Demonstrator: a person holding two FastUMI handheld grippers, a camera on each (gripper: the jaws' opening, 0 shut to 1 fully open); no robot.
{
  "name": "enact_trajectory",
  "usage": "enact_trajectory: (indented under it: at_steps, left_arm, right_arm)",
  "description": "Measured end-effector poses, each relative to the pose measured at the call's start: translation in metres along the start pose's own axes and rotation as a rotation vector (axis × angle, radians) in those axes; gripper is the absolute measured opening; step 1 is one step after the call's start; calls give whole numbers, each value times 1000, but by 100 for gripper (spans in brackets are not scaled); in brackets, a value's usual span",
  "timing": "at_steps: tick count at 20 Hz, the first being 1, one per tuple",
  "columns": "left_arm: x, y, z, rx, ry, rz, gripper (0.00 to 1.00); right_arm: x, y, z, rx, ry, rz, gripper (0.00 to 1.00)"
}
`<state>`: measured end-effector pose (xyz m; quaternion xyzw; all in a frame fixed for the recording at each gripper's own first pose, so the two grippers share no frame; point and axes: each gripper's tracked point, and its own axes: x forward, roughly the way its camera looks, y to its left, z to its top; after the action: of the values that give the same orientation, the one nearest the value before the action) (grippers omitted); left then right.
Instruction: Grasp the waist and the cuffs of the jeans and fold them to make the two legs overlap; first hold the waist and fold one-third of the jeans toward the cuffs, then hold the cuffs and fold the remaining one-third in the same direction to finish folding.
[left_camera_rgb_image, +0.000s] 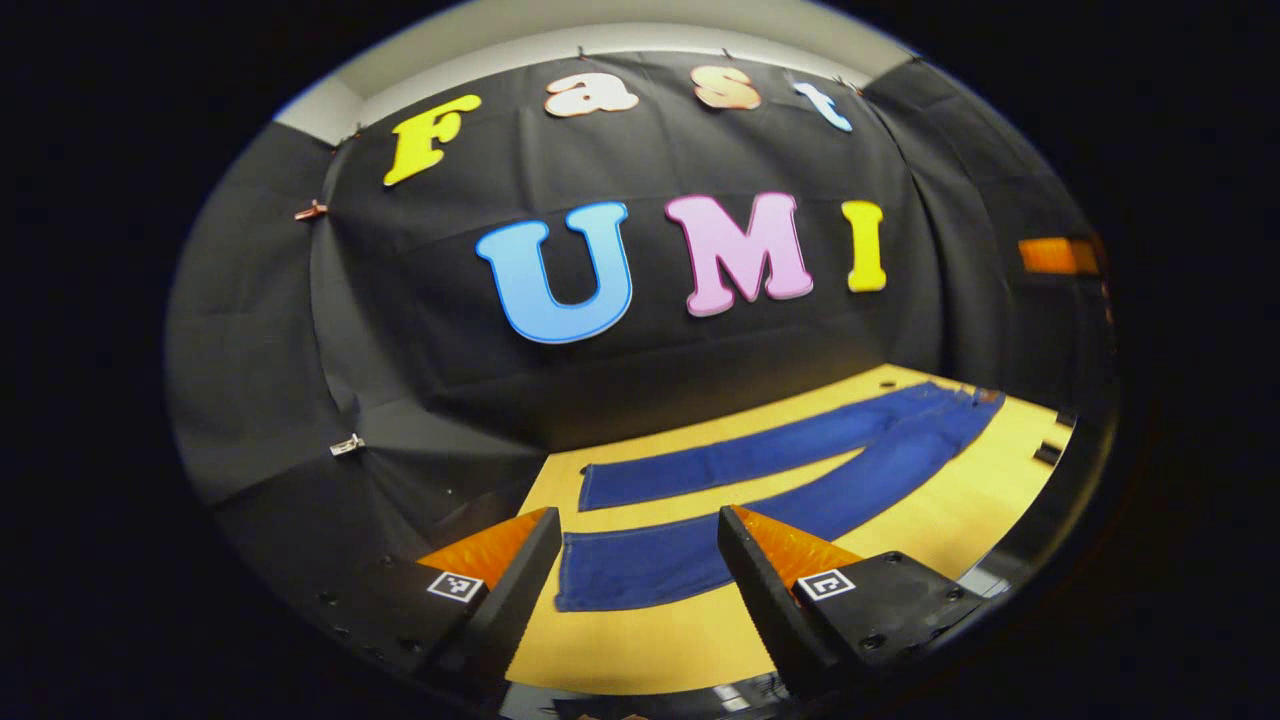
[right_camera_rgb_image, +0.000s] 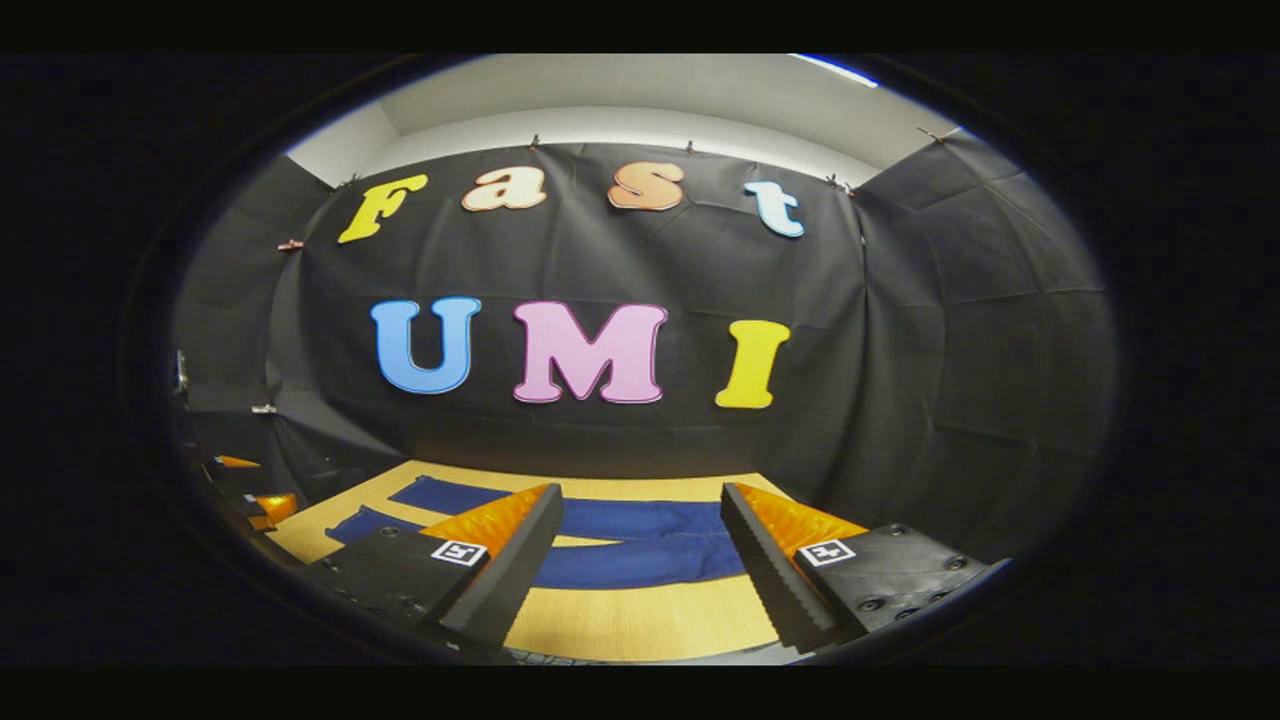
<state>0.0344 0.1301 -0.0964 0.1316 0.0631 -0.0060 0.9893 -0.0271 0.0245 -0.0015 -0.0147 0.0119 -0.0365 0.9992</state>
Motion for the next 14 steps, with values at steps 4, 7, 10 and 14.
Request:
enact_trajectory:
  at_steps: [4, 7, 10, 14]
  left_arm:
    - [40, 32, -70, 224, 136, -63, 98]
    - [69, 50, -126, 420, 260, -151, 98]
    - [98, 63, -176, 648, 353, -241, 98]
    - [132, 73, -215, 792, 448, -336, 98]
  right_arm:
    - [-2, -13, -6, -19, 24, -40, 97]
    - [-4, -24, -15, -38, 59, -69, 96]
    - [-6, -34, -27, -66, 97, -94, 97]
    - [-8, -46, -35, -63, 132, -135, 97]
